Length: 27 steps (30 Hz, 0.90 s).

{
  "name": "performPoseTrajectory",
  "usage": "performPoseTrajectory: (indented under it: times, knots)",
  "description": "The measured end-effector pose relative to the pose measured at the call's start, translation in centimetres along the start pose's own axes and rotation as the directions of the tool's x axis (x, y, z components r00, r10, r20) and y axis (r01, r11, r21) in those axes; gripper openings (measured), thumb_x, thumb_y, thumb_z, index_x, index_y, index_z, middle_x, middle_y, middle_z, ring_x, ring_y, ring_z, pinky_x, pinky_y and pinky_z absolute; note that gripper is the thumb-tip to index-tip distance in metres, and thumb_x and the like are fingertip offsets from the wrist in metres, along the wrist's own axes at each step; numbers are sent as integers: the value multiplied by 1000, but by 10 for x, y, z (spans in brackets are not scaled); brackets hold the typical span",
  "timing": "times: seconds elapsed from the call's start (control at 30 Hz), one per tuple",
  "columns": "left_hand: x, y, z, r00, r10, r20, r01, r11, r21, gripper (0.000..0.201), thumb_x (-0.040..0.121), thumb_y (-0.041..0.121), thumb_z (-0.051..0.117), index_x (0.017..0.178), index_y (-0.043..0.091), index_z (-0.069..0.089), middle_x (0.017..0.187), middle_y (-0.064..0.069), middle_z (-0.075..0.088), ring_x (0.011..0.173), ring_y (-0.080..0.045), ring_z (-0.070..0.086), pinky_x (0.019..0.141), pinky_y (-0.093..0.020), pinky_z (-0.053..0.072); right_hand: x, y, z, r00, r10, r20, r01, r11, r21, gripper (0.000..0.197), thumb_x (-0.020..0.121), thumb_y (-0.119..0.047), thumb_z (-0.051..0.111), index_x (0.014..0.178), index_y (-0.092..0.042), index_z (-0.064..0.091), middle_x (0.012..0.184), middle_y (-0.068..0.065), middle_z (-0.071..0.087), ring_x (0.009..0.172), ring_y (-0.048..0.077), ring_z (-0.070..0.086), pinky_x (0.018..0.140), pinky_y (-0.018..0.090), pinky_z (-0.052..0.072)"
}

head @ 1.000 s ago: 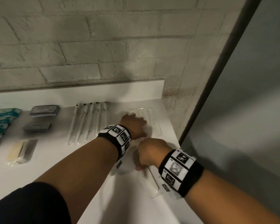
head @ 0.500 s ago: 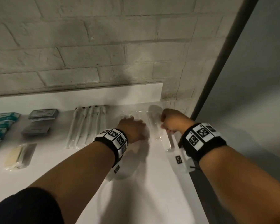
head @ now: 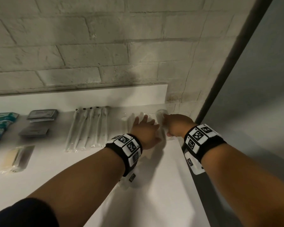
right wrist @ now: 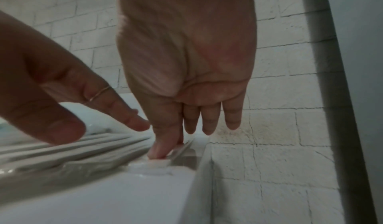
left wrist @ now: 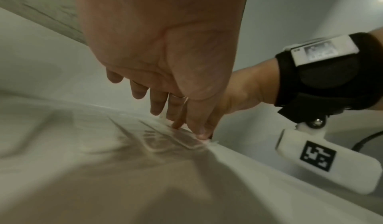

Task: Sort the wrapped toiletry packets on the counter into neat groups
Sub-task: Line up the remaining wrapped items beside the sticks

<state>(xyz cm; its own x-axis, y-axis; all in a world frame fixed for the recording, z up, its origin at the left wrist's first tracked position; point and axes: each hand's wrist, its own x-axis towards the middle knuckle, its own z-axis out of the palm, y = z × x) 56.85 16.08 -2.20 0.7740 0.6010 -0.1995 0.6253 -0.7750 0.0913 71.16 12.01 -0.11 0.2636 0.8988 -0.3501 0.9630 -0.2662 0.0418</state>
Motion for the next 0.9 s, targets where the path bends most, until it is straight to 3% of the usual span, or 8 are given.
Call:
performPoseTrajectory:
  times: [0.1,0.27,0.43,0.6,0.9]
  knots:
    - [5,9,5,999,-12,41,11,1000,8,64,88,52,50,144,23,38,156,-2,29,148,-30,9,116,-53,1,-1,2,2,1000,10,24,-10,1000,6,37,82,-20,68,117,-10,62,94,5,64,93,25,63,79,33,49]
    - [5,4,5,998,-9,63,10,1000,-9,59,87,52,51,141,27,43,156,0,30,148,-32,8,115,-55,0,-8,12,4,999,-29,18,28,999,34,49,82,-25,69,128,-16,55,120,7,63,109,27,60,84,33,47]
    - [4,5,2,999,-38,31,39,999,-32,59,91,51,47,145,29,37,157,2,27,149,-27,7,116,-52,-2,-8,15,2,999,-48,-27,49,997,57,53,82,-22,67,133,-18,53,117,8,64,105,26,62,75,28,43]
    - [3,7,3,998,1,68,0,1000,-13,47,89,48,51,133,32,52,148,4,41,147,-31,13,115,-55,2,-10,16,8,996,-90,2,89,987,132,42,87,-18,63,129,-15,55,118,9,65,108,28,61,92,37,49]
    - [6,2,5,996,8,84,-5,1000,-29,42,86,48,54,127,37,56,148,9,42,148,-31,11,115,-54,-1,-10,18,9,996,-88,8,85,980,179,43,91,-18,60,132,-16,52,118,9,66,108,27,62,94,39,48]
